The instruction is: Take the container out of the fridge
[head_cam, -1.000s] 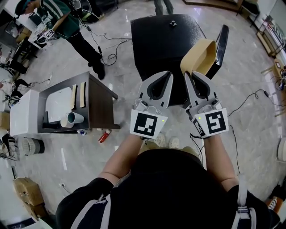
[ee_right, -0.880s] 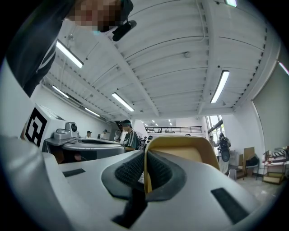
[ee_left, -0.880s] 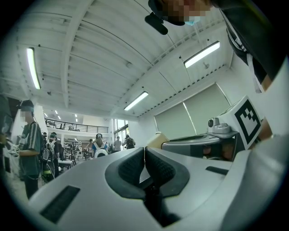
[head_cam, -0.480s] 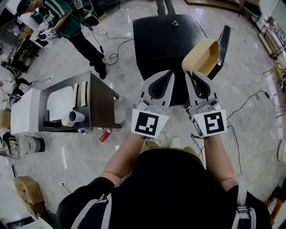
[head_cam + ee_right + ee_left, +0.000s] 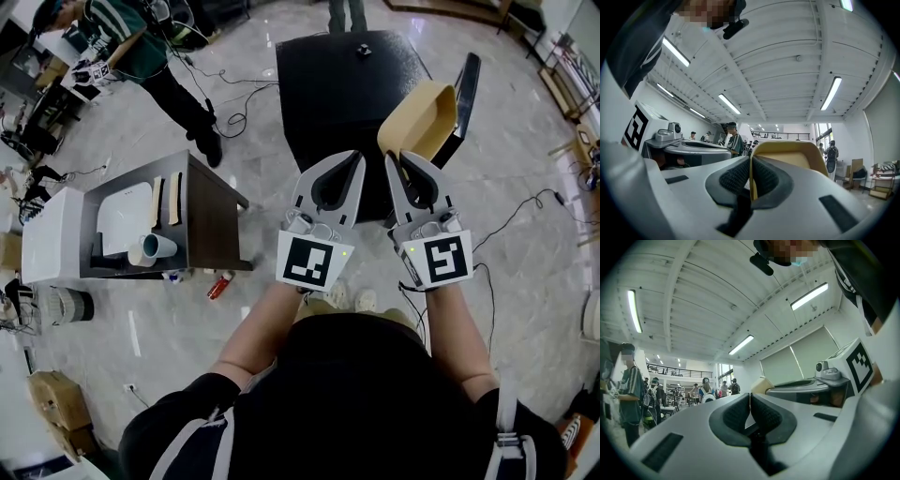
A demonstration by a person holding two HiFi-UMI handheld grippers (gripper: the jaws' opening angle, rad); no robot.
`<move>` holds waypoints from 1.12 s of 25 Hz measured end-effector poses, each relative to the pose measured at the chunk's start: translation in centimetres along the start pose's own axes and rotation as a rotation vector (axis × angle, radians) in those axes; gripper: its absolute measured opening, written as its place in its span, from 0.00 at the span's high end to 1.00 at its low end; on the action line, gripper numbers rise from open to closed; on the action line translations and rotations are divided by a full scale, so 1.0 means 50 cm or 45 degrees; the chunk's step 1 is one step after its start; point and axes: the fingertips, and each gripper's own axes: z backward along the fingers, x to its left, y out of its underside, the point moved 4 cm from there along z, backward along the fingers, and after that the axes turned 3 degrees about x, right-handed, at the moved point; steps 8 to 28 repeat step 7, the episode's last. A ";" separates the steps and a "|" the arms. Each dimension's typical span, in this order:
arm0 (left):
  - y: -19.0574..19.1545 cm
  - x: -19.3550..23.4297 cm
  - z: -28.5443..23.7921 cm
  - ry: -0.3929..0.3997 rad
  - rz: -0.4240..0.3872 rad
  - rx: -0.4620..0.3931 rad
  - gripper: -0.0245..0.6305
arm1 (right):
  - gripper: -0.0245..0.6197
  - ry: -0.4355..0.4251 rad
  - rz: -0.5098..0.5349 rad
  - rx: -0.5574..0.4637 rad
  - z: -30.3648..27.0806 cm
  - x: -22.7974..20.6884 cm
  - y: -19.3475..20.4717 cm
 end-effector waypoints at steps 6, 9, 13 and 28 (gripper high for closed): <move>-0.004 -0.003 0.003 0.002 -0.016 0.007 0.93 | 0.89 0.003 -0.006 0.003 0.005 0.000 0.000; -0.005 -0.003 0.003 0.002 -0.019 0.006 0.93 | 0.89 0.004 -0.006 0.001 0.006 0.000 -0.001; -0.005 -0.003 0.003 0.002 -0.019 0.006 0.93 | 0.89 0.004 -0.006 0.001 0.006 0.000 -0.001; -0.005 -0.003 0.003 0.002 -0.019 0.006 0.93 | 0.89 0.004 -0.006 0.001 0.006 0.000 -0.001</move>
